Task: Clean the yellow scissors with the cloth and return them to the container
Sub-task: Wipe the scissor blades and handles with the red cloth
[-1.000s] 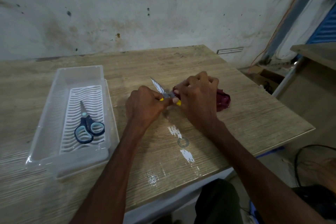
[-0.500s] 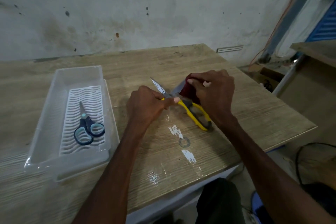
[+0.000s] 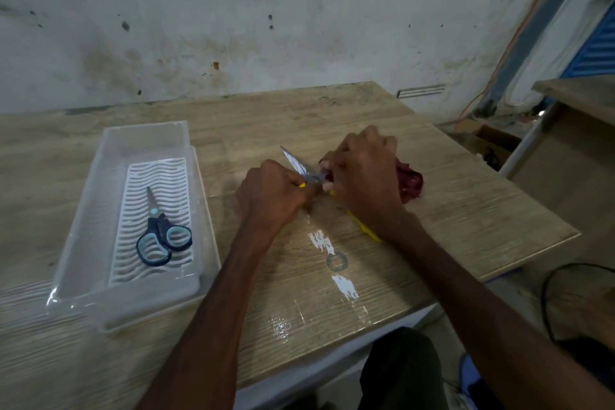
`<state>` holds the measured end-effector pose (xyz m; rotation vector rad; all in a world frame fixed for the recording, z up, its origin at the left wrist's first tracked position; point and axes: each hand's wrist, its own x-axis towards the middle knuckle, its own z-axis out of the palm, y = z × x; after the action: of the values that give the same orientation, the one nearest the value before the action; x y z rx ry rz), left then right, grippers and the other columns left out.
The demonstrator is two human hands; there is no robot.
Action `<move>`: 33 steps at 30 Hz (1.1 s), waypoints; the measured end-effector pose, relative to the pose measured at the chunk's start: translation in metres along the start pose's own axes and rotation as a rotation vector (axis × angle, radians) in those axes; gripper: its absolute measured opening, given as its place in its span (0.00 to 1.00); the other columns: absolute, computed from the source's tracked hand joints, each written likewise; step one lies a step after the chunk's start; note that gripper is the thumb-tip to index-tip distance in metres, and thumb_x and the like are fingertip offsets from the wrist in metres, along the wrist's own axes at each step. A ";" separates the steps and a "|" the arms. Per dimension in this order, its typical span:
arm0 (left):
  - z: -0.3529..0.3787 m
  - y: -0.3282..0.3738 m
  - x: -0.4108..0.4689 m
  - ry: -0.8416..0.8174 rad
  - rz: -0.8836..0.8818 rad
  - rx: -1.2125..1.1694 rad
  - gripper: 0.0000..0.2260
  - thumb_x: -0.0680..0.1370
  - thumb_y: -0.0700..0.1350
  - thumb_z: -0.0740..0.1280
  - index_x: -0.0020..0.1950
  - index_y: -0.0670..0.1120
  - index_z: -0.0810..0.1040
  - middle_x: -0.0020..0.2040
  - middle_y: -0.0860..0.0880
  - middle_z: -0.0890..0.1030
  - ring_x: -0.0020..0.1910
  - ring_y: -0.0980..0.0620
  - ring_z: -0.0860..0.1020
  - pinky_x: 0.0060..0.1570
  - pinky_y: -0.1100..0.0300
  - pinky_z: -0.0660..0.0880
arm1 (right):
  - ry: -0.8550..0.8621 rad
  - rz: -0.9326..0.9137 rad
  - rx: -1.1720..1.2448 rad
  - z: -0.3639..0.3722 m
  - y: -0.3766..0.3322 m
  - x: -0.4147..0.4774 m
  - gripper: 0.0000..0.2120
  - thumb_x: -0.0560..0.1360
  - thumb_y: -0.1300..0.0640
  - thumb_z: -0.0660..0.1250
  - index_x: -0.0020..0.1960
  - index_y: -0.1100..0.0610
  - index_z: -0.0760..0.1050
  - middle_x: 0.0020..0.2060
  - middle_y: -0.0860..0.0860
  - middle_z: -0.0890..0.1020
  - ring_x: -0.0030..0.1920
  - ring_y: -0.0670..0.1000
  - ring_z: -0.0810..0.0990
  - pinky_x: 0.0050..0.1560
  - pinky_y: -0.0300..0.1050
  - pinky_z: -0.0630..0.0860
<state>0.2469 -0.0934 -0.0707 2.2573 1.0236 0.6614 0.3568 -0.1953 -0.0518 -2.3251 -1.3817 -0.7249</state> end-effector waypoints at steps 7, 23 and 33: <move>-0.004 0.003 -0.006 0.043 0.011 0.000 0.24 0.62 0.72 0.71 0.35 0.51 0.86 0.27 0.49 0.78 0.34 0.51 0.80 0.30 0.60 0.67 | 0.012 0.018 -0.013 -0.006 0.007 0.006 0.12 0.70 0.48 0.61 0.40 0.49 0.83 0.37 0.51 0.80 0.45 0.57 0.72 0.46 0.53 0.62; -0.006 -0.002 -0.003 -0.041 0.007 -0.064 0.24 0.58 0.75 0.70 0.37 0.58 0.87 0.27 0.51 0.82 0.34 0.55 0.82 0.41 0.53 0.79 | 0.122 0.612 0.695 0.013 0.055 0.006 0.08 0.68 0.50 0.73 0.46 0.51 0.85 0.41 0.48 0.86 0.45 0.43 0.84 0.53 0.46 0.79; -0.010 0.000 -0.009 0.008 0.066 -0.365 0.17 0.63 0.64 0.77 0.29 0.50 0.85 0.25 0.50 0.81 0.23 0.53 0.80 0.33 0.57 0.79 | 0.028 0.793 1.186 0.004 0.043 -0.003 0.05 0.72 0.60 0.72 0.45 0.61 0.85 0.34 0.54 0.85 0.39 0.55 0.84 0.43 0.52 0.82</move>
<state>0.2351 -0.0974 -0.0652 1.9753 0.7627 0.8141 0.3948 -0.2156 -0.0583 -1.5753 -0.4655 0.2764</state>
